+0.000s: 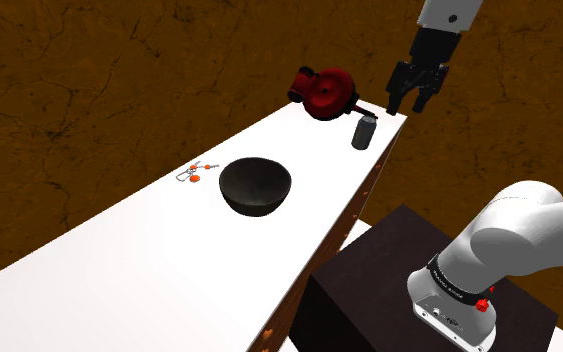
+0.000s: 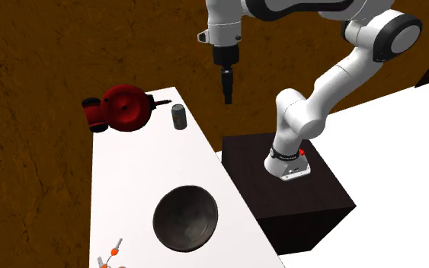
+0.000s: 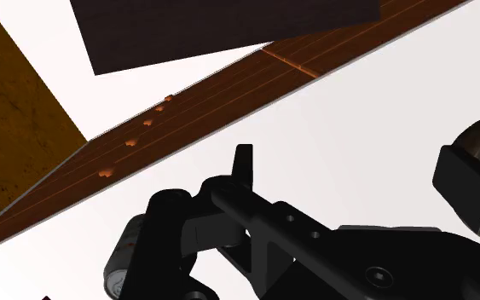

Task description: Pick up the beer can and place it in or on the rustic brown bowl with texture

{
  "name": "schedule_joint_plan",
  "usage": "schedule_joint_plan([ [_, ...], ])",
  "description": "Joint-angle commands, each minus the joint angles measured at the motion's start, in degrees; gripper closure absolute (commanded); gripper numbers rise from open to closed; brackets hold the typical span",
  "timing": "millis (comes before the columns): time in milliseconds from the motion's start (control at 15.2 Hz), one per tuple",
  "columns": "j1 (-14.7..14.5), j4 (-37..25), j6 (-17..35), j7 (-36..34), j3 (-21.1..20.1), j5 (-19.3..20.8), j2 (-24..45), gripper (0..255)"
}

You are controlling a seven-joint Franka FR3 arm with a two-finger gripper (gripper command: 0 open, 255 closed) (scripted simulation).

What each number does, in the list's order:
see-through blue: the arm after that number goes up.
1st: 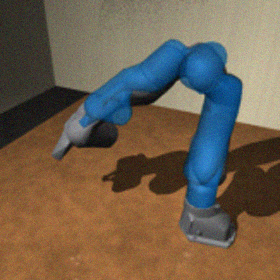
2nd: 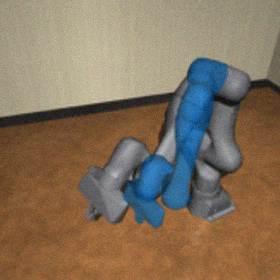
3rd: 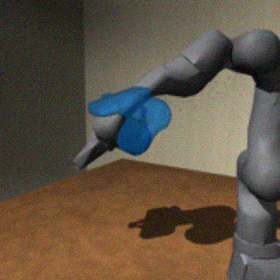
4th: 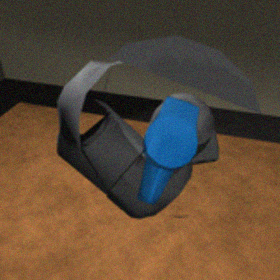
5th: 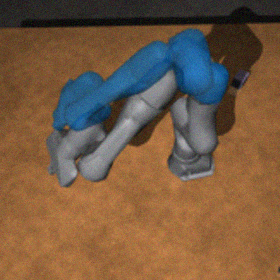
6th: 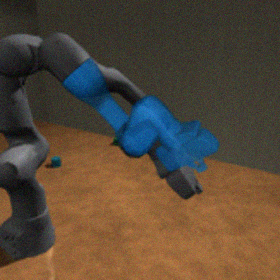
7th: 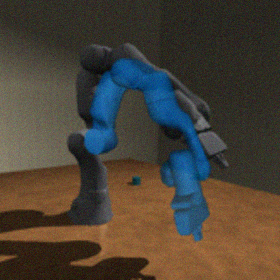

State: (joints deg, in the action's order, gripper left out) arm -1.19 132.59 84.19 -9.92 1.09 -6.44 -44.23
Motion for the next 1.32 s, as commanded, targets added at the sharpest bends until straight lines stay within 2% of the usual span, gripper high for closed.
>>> schedule_joint_plan([
  [0,0.00,0.00,0.00,0.00,0.00,0.00,0.00,0],
  [660,3.84,2.93,15.82,5.31,5.26,6.06,11.29,0],
  [1254,6.73,-0.22,28.87,9.34,10.19,9.07,25.44,0],
])
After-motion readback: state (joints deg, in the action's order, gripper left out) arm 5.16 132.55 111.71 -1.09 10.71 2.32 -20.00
